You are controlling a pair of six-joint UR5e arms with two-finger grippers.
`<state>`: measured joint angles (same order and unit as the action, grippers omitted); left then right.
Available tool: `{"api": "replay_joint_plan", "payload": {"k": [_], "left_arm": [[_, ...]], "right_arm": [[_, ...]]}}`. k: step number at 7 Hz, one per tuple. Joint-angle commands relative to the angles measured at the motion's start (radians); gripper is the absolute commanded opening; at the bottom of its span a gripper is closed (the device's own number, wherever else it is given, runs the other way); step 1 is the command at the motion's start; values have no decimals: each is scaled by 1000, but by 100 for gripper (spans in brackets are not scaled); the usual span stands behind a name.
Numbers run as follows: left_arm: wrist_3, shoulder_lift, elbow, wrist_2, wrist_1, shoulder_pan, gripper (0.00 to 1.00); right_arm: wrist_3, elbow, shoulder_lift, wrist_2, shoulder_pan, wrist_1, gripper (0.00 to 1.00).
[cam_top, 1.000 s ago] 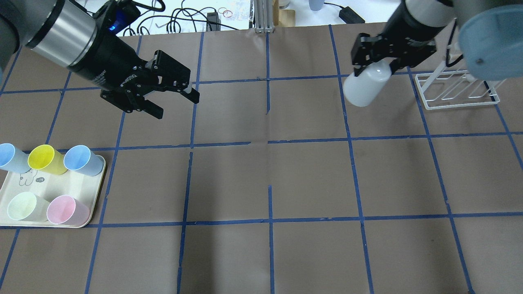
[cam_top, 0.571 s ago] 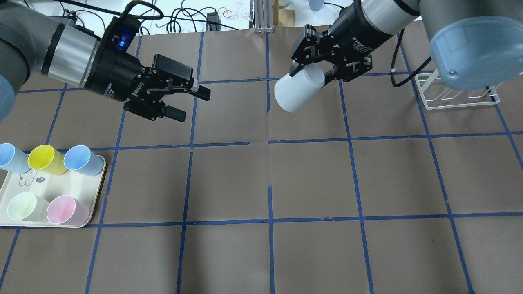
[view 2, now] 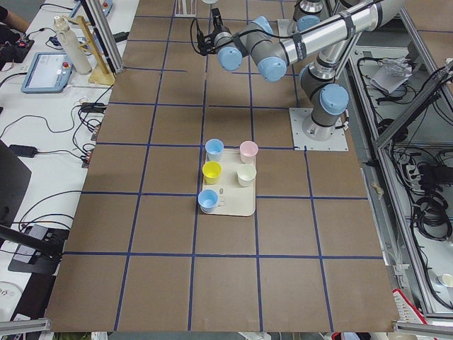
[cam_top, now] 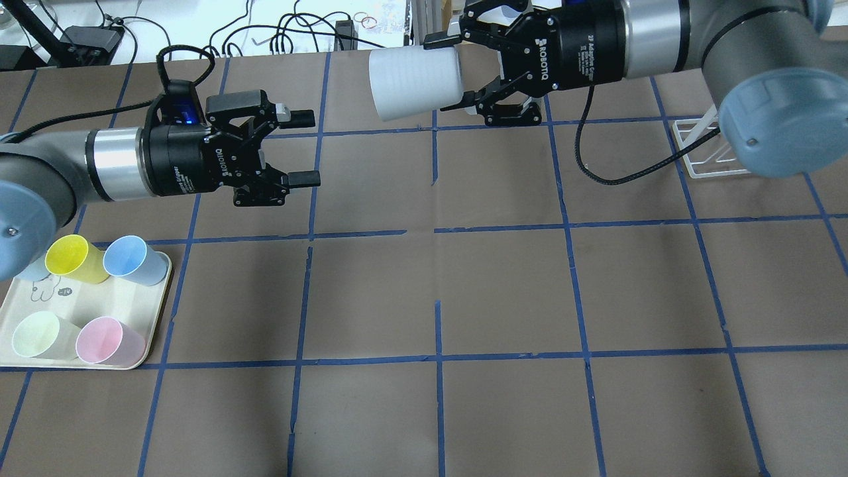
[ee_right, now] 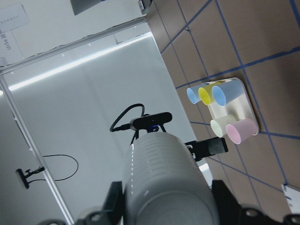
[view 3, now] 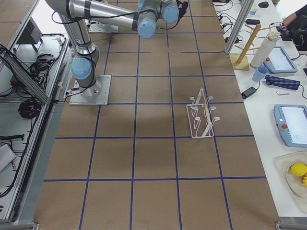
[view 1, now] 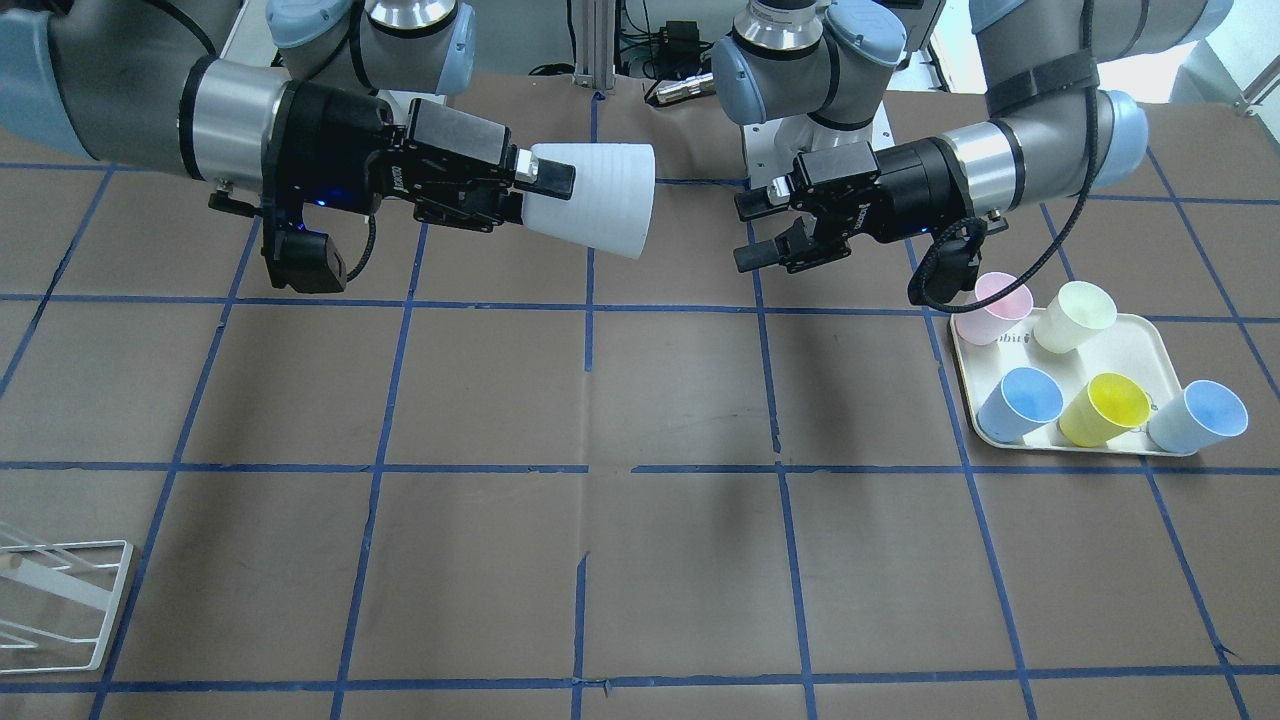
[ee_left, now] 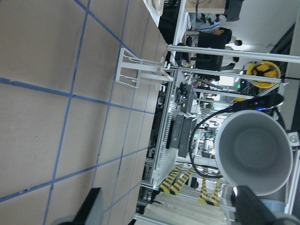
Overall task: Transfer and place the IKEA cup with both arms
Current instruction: 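Bring the white cup to the left gripper and close the left gripper on it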
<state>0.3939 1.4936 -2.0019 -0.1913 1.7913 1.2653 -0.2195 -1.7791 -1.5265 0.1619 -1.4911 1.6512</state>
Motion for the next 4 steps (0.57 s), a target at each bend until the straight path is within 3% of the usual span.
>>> {"api": "replay_joint_plan", "payload": {"k": [1, 4], "left_arm": [[-16, 13, -15, 180, -4, 83, 100], [-29, 42, -14, 182, -4, 83, 100]], "right_arm": [[28, -62, 18, -113, 0, -2, 0], [25, -60, 31, -114, -26, 1, 0]]}}
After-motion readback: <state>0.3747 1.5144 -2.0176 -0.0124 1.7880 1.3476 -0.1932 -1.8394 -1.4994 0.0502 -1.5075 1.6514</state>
